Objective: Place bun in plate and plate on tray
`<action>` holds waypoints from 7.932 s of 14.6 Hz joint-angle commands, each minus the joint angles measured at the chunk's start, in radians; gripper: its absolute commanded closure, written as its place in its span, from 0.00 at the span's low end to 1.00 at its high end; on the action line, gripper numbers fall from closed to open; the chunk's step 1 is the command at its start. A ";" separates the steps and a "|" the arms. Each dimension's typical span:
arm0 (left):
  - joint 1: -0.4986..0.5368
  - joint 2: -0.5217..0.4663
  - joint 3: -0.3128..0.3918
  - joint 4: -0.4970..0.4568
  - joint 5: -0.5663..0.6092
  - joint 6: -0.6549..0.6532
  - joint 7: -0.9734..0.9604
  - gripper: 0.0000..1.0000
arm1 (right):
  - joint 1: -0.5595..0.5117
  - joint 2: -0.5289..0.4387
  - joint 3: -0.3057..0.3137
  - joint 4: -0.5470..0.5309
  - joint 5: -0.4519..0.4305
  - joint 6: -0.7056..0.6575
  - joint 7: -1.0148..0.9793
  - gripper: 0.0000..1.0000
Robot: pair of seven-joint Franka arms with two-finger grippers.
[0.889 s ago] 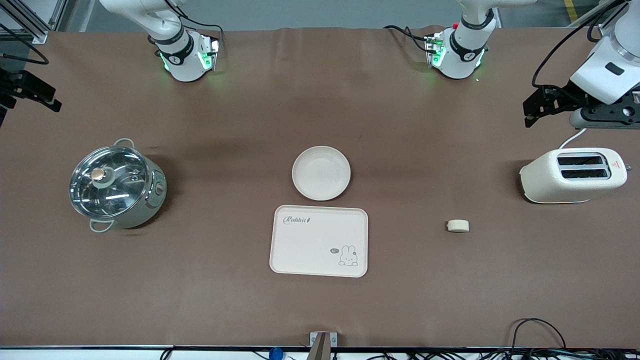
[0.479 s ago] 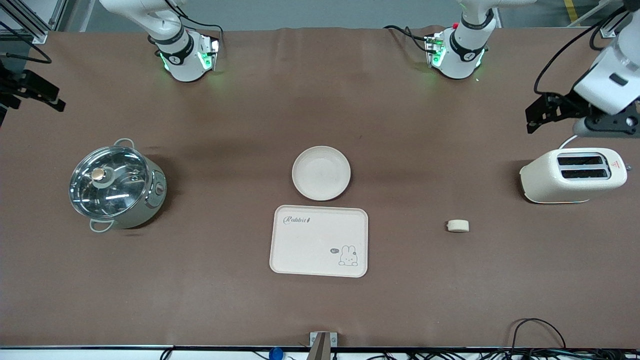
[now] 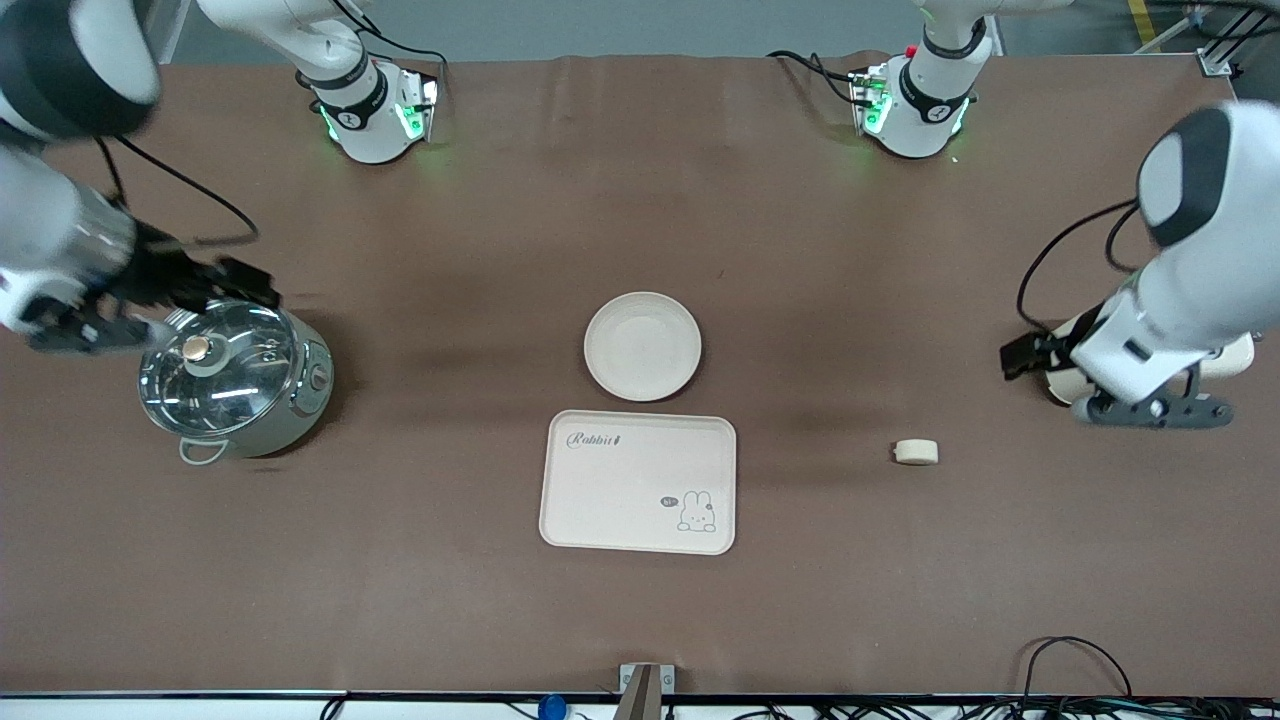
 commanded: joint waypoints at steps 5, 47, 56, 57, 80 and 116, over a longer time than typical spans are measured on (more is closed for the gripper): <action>-0.011 0.238 -0.003 -0.141 -0.002 0.468 -0.222 0.00 | 0.118 0.133 -0.006 -0.130 0.228 0.225 0.008 0.00; -0.363 0.325 -0.251 0.056 0.006 0.290 -1.111 0.00 | 0.629 0.386 -0.006 -0.353 0.712 0.882 -0.024 1.00; -0.025 0.024 -0.243 0.169 0.118 -0.057 -0.631 0.00 | 0.527 0.325 -0.009 -0.192 0.755 0.748 -0.046 1.00; 0.006 -0.008 -0.245 0.169 0.124 -0.081 -0.560 0.00 | 0.522 0.383 -0.009 -0.131 0.755 0.748 -0.046 1.00; 0.004 -0.400 -0.039 -0.047 -0.045 -0.324 -0.017 0.00 | 0.330 0.799 -0.009 0.360 0.679 0.638 -0.049 1.00; -0.002 -0.386 -0.049 -0.017 -0.054 -0.329 0.014 0.00 | -0.308 -0.273 0.204 0.113 -0.225 -0.336 -0.090 0.00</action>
